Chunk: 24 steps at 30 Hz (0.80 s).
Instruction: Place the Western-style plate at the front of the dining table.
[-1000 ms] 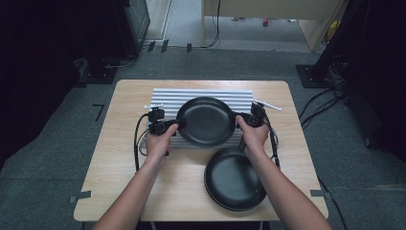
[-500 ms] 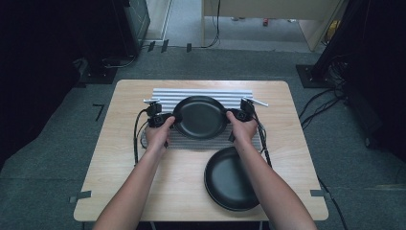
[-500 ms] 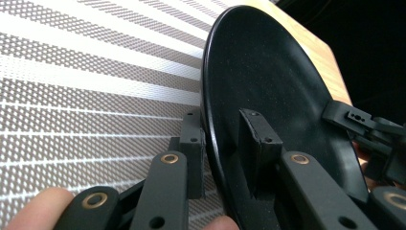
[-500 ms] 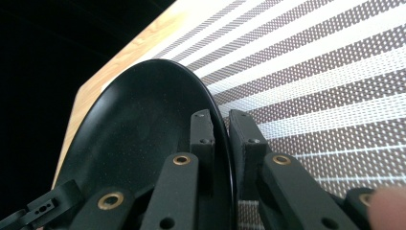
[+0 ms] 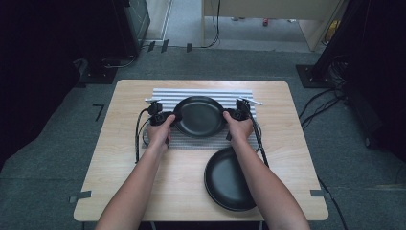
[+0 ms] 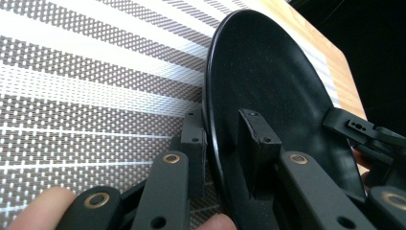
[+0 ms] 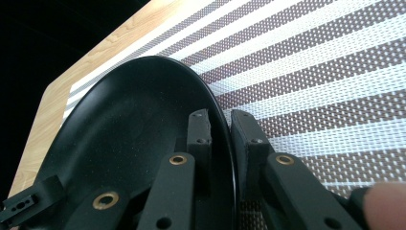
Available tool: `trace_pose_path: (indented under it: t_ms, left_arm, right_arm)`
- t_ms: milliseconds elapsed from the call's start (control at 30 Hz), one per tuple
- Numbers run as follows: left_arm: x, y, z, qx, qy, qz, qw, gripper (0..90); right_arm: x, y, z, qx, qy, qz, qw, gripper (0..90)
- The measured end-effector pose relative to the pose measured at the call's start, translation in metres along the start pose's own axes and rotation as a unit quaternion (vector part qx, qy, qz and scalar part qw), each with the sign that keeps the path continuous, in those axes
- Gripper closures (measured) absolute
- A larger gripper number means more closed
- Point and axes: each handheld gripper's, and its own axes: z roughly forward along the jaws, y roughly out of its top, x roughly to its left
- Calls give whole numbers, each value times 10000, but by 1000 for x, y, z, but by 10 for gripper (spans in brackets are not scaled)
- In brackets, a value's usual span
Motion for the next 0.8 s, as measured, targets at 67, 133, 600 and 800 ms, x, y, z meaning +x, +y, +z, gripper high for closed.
trace_pose_path:
  t_ms: [67,133,600,800]
  left_arm:
    - [2,0,1,-19,20,-21,10000,736]
    - [3,0,2,-54,24,-16,10000,736]
    - [10,6,-13,-516,92,352,9980,599]
    - [9,5,-35,-777,114,919,9927,439]
  right_arm:
    - [0,-1,2,-19,-12,-78,10000,791]
    - [1,-2,3,-48,-13,-158,9999,787]
    - [-4,5,-9,-239,-48,-639,9977,557]
    - [-18,11,-29,-324,-200,-863,9955,549]
